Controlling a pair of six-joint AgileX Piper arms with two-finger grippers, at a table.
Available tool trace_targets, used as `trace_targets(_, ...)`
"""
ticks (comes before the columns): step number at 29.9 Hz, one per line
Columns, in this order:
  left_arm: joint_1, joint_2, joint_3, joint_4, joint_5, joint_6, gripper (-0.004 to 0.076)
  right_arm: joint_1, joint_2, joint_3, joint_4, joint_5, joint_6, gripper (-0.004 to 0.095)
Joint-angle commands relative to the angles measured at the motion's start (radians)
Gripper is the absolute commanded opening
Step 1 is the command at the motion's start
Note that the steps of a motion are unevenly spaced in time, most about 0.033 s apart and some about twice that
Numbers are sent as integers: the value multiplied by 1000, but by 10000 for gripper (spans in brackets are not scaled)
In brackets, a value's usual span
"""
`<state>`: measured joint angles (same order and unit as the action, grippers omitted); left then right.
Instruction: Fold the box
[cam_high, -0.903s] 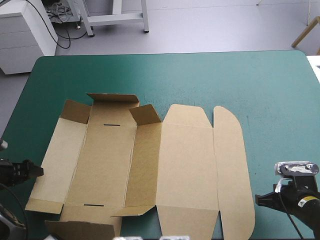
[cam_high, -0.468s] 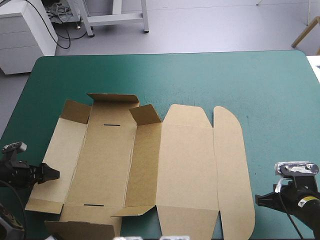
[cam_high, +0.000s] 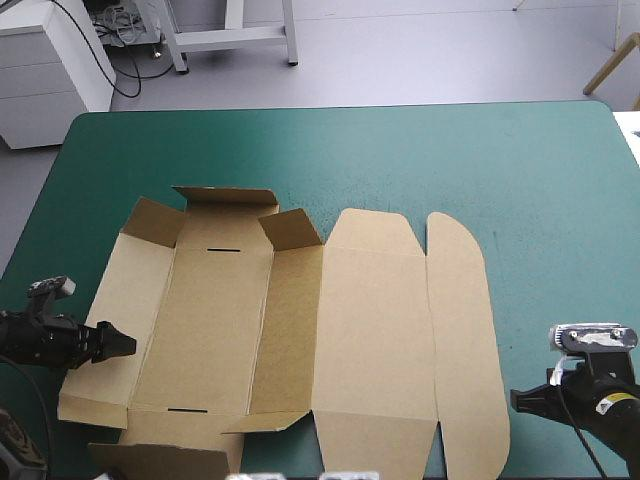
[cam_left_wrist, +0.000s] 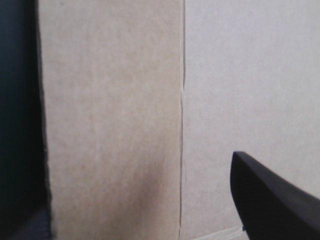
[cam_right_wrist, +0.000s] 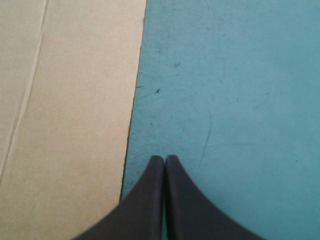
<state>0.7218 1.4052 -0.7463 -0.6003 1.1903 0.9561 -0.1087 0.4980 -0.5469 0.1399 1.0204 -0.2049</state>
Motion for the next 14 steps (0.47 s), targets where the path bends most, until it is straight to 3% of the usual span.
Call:
trace_targets(1,-7,-22,-19,-61,112,-22,545,-5,6,-23,10,-49,-4,-19)
trace_targets(14,-81,-22,-19,-61,112,-48,545,-5,6,-23,10,-49,-4,-19)
